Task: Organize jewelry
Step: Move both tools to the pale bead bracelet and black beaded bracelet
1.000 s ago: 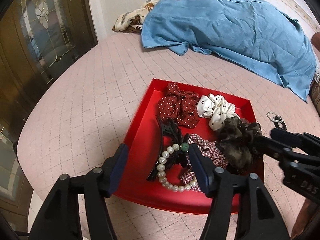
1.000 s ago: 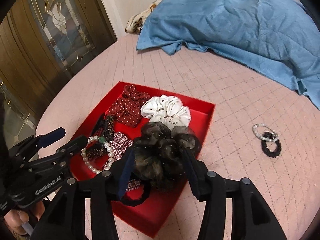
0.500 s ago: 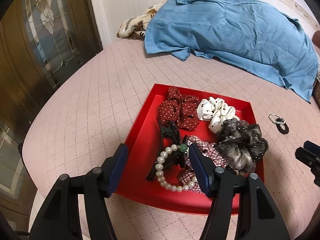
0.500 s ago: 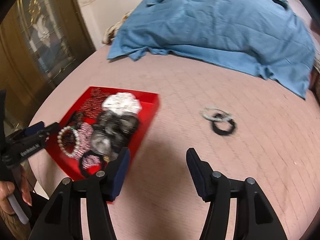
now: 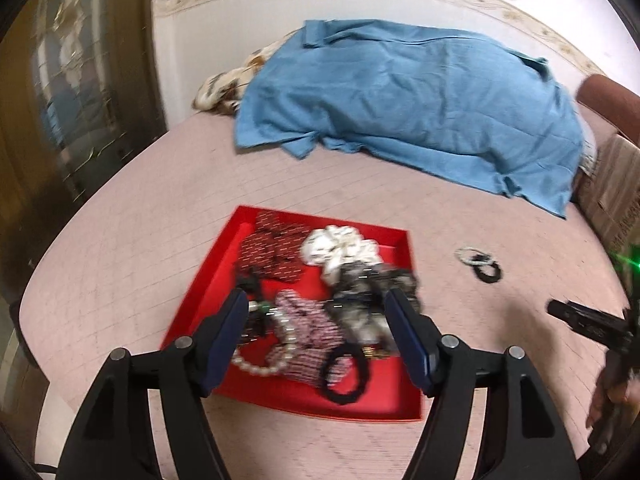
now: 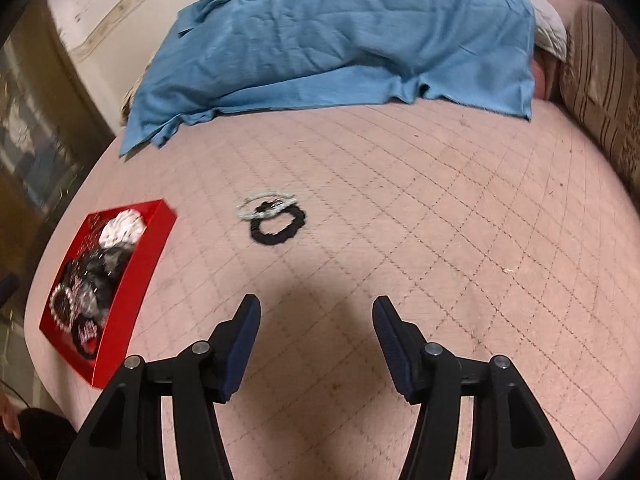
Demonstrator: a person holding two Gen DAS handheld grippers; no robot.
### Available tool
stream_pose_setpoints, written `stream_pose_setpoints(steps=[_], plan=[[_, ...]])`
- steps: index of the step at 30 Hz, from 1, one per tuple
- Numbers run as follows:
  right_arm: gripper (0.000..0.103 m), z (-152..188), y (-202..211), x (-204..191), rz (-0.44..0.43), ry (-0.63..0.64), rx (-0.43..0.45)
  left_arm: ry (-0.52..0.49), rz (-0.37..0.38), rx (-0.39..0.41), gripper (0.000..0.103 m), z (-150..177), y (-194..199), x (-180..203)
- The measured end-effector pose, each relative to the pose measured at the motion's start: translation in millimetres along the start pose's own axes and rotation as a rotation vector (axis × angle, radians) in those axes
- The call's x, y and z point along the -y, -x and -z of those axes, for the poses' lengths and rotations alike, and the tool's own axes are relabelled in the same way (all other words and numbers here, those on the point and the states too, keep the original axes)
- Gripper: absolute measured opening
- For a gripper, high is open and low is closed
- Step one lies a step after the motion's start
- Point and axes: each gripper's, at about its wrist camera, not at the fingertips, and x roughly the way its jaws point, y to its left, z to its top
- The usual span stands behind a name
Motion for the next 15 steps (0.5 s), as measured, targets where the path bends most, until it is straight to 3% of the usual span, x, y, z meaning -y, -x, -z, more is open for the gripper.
stream_pose_setpoints(steps=[8, 13, 15], plan=[[0.062, -22.9, -53.0, -16.9, -0.002, 0.042, -0.019, -0.126, 0.042, -0.009, 0.07, 8.3, -6.5, 50.4], [0.062, -38.6, -81.8, -26.8, 0.006, 0.037, -0.025, -0.151, 0.043, -0.03, 0.07, 8.3, -19.1, 62.1], [0.052, -41.9, -93.7, -29.5, 0.028, 0.044, -0.041, -0.148, 0.047, -0.041, 0.07, 7.2, -24.9, 64.7]])
